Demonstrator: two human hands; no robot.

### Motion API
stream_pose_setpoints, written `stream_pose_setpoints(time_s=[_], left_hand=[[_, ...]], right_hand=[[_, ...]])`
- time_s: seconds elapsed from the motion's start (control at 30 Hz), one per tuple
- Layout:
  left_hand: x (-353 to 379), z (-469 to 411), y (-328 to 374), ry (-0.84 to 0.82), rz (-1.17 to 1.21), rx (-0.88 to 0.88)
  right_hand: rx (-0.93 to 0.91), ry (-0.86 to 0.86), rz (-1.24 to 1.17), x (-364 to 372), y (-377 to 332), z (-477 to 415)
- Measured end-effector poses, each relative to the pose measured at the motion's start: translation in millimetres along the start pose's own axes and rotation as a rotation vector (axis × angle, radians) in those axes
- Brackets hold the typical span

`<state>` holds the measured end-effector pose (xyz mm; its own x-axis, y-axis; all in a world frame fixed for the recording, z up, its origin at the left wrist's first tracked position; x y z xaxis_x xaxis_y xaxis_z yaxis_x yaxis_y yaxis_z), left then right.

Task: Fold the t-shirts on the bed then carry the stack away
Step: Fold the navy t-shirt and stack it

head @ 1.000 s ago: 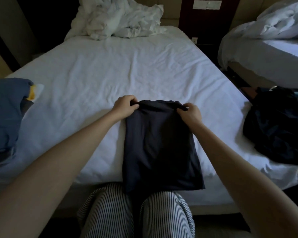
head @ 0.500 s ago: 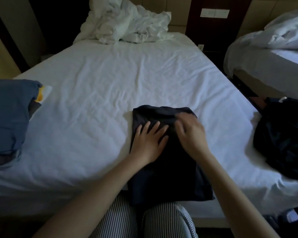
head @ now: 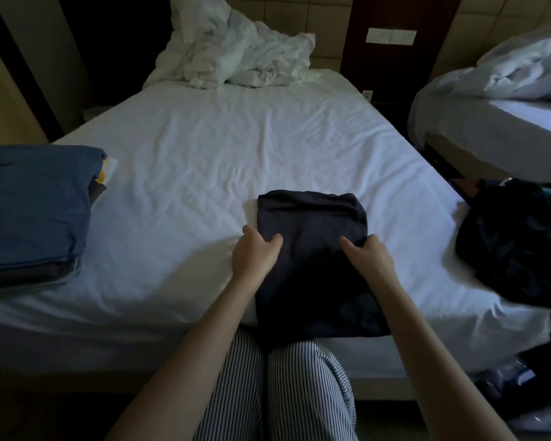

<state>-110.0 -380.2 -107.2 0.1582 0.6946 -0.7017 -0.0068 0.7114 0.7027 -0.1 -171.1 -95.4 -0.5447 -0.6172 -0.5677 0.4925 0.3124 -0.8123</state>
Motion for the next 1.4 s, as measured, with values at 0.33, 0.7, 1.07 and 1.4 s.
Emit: stream_pose_setpoints(time_s=[0.33, 0.7, 1.07, 1.4], left_hand=[[-2.5, 9.8, 14.1, -0.483, 0.760, 0.007], [-166.1, -2.6, -42.3, -0.202, 0.862, 0.164], [-402.2, -74.1, -114.4, 0.238, 0.624, 0.162], [-430.4, -105.8, -185.0, 0.501, -0.513, 0.072]], right_hand=[[0.142, -0.234, -0.553, 26.2, -23.6, 23.3], [0.051, -0.466, -0.773, 129.6, -150.6, 84.7], [-0.233, -0.917, -0.843, 262.6, -349.7, 124.2], [-0.831, -0.577, -0.052, 333.4, -352.4, 172.4]])
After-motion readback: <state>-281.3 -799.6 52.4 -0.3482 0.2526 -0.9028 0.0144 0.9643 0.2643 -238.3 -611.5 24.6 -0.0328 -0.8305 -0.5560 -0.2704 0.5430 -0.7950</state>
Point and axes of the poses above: each hand's wrist, its own z-axis away from the middle knuckle, its own x-axis out of the palm, y = z × x, the point moved 7 cm from there along -z, towards the middle knuckle, and after that the axes turned 10 degrees about -z, right-handed, at the moved point
